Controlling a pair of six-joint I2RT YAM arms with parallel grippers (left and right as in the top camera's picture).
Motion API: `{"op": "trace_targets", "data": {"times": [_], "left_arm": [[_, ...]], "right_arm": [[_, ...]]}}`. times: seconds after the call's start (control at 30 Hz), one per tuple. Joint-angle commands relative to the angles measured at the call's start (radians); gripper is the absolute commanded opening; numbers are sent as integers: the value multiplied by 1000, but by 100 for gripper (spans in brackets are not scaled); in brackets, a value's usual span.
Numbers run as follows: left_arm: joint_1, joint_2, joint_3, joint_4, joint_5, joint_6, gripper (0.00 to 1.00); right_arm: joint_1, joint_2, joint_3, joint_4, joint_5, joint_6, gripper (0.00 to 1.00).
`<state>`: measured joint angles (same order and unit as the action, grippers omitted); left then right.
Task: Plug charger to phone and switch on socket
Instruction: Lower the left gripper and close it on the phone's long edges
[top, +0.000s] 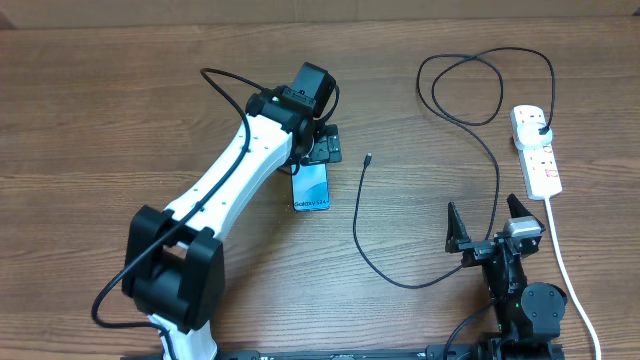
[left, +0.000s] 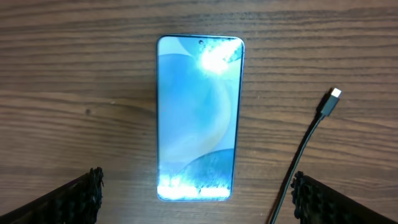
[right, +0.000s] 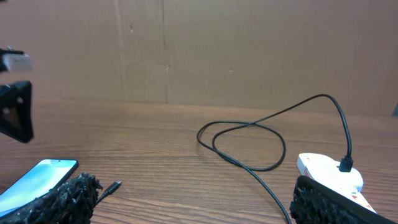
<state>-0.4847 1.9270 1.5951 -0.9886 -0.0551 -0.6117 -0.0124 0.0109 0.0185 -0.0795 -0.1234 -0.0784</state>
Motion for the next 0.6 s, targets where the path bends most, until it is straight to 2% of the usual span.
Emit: {"op": "trace_targets", "data": {"times": [0.0, 0.57], "left_arm": [[-4, 69, -10, 31, 84, 10, 100], [-6, 242, -10, 54, 40, 58, 100]], "right_arm": [[-3, -8, -10, 4, 7, 2, 100], [-3, -8, -10, 4, 6, 2, 100]]}}
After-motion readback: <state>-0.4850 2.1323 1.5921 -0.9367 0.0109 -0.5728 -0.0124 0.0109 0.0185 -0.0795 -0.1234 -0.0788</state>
